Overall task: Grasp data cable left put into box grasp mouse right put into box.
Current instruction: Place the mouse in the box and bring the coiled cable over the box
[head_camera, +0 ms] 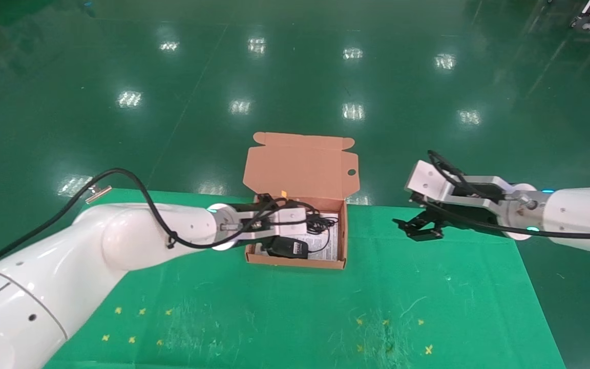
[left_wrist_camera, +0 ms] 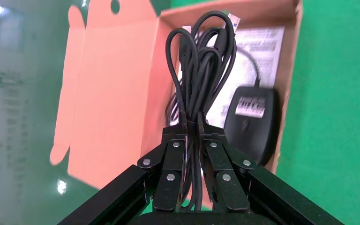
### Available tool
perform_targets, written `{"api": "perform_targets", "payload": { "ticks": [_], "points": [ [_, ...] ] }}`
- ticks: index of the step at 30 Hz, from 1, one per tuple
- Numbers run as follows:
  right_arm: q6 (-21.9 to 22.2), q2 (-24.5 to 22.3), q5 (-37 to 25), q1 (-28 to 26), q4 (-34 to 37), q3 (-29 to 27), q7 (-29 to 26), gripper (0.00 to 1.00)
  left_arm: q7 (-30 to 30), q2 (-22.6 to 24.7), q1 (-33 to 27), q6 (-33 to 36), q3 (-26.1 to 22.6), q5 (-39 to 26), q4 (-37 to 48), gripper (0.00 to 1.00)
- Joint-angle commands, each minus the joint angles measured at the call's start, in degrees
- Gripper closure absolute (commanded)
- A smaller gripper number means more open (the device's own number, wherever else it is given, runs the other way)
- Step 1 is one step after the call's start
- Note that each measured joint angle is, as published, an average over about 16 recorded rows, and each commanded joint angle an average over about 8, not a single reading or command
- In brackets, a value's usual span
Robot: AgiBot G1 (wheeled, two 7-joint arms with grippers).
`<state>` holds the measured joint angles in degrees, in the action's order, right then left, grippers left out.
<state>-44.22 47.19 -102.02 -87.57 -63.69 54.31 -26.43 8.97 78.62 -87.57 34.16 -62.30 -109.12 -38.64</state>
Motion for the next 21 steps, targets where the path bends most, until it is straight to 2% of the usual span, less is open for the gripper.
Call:
{"api": "perform_targets", "payload": {
  "ticks": [1,7,8,21],
  "points": [
    [0.1,-1.1,-1.2,0.1,-2.1,0.1,-1.8,0.0,0.4,0.1,-0.1,-0.8,-1.6,1.5,-0.5,0.81],
    [0.1,-1.9,-2.9,0.4,-4.3,0.3,-3.8,0.0,1.2,0.3,-0.7,-1.6,-4.4,3.7,-1.0,0.07],
    [0.1,-2.0,-3.0,0.4,-4.5,0.3,-3.9,0.0,1.3,0.3,-0.8,-1.7,-4.6,3.8,-1.0,0.0],
    [0.4,-2.0,-2.9,0.1,-4.3,0.1,-3.5,0.0,2.1,-1.7,-1.3,-1.3,-3.8,4.6,-3.3,0.0]
  ]
}}
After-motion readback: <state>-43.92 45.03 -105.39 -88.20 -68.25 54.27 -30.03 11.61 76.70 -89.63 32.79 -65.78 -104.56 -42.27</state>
